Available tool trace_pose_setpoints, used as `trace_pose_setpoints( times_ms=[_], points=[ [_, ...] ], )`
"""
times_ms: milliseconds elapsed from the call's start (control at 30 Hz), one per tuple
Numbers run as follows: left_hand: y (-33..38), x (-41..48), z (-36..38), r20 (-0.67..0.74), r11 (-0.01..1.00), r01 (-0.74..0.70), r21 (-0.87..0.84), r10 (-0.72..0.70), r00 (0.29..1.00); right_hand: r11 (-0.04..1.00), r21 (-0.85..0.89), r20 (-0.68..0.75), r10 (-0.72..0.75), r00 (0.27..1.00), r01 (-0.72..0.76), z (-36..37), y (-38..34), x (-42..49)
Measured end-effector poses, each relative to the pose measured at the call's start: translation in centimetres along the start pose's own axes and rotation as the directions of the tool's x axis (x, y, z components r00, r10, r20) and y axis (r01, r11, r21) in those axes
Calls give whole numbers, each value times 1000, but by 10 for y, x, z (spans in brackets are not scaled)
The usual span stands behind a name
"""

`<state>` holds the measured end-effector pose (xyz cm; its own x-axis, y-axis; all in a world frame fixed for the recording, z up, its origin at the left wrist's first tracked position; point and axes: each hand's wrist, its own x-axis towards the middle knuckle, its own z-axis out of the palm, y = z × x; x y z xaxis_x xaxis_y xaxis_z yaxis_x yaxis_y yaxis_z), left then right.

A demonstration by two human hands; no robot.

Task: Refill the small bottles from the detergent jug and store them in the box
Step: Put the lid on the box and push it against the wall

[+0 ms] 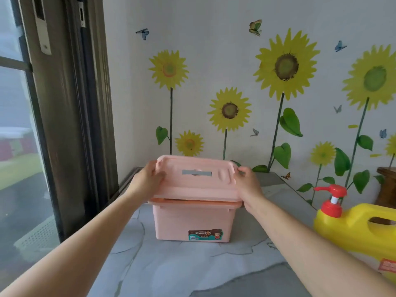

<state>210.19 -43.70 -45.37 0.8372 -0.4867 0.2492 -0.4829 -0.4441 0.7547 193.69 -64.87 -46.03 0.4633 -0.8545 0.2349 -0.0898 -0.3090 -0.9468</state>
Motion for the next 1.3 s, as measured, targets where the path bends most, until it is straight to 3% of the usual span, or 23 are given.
trace_pose_setpoints(
  times_ms=[67, 133, 267, 400, 500, 600, 667, 800, 933, 1100, 1300],
  points=[
    [-12, 2, 6, 56, 999, 11, 45, -14, 998, 986, -166, 35, 29, 999, -23, 4, 12, -2],
    [-22, 3, 10, 125, 998, 55, -15, -53, 991, 964, -266, 104, 23, 994, 6, 5, 18, -3],
    [-31, 11, 9, 196, 898, 222, -380, -157, 968, 909, -406, 211, -4, 977, 92, -1, 5, 11],
    [-38, 20, 8, 251, 827, 319, -463, -223, 942, 598, -717, 386, -87, 918, 358, 13, -14, 16],
    [-40, 21, 9, 246, 795, 343, -500, -249, 937, 556, -608, 612, -128, 781, 567, 62, -44, 1],
    [-44, 20, 12, 242, 771, 382, -510, -297, 924, 442, -595, 738, -28, 674, 671, 113, -51, -8],
    [-48, 18, 15, 253, 775, 415, -477, -331, 909, 392, -623, 742, 22, 671, 676, 124, -39, -2],
    [-54, 15, 17, 313, 753, 458, -472, -343, 886, 441, -607, 737, 0, 676, 661, 123, -30, 9],
    [-55, 12, 13, 351, 706, 473, -526, -326, 878, 425, -600, 754, 15, 657, 678, 128, -41, 14],
    [-52, 15, 15, 127, 887, 246, -391, -213, 969, 407, -618, 743, 25, 669, 672, 128, -36, 6],
    [-40, 11, 16, 60, 989, 99, -111, -93, 994, 413, -610, 744, 4, 668, 676, 132, -31, 5]
  ],
)
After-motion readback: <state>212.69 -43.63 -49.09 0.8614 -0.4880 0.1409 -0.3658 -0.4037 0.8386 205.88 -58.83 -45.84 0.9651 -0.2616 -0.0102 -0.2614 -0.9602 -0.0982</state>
